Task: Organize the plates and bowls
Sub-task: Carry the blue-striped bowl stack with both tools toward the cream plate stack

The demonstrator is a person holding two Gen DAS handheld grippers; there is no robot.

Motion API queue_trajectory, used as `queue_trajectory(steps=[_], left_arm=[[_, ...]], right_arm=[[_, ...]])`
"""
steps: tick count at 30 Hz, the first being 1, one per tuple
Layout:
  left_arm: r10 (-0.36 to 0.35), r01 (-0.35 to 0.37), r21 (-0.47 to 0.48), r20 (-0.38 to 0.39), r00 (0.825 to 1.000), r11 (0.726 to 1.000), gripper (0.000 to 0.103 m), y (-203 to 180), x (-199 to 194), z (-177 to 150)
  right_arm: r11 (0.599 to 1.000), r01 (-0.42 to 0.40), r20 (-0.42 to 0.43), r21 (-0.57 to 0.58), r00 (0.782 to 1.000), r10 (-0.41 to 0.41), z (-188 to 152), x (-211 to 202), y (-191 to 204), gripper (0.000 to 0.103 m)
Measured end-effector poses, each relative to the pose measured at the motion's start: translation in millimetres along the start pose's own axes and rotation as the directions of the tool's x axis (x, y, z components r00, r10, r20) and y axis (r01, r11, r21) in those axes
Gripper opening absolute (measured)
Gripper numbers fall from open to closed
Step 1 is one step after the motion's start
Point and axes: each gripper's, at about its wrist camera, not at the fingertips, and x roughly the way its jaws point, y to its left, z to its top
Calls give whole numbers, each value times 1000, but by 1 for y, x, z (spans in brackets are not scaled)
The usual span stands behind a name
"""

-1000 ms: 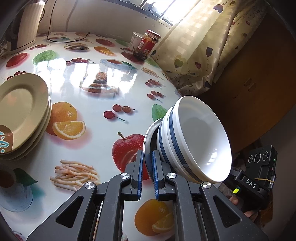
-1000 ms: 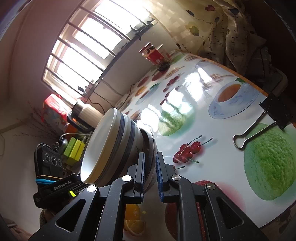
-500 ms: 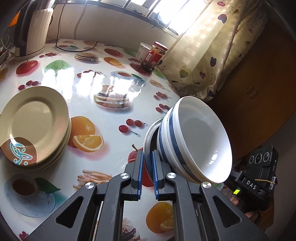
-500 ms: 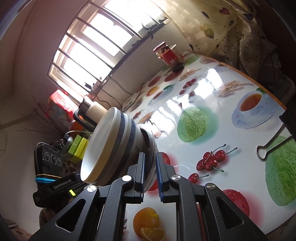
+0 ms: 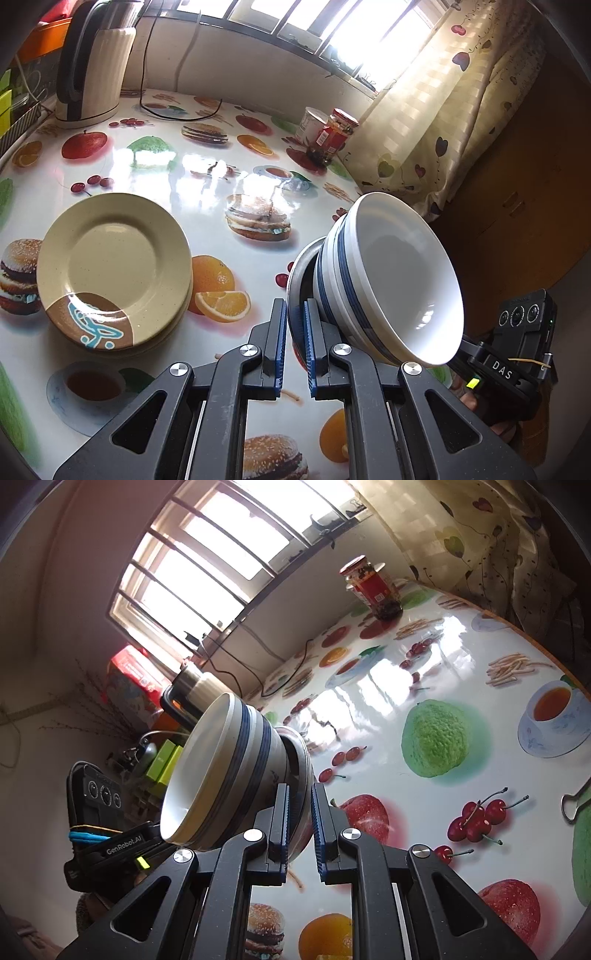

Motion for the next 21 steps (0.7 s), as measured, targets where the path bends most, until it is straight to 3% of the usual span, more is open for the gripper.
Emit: queue_trajectory(steps=[21], left_arm=[[65, -62, -66, 43, 997, 996, 8, 49, -26, 19]], right_arm=[[997, -52, -90, -53, 995, 48, 12, 58, 40, 13]])
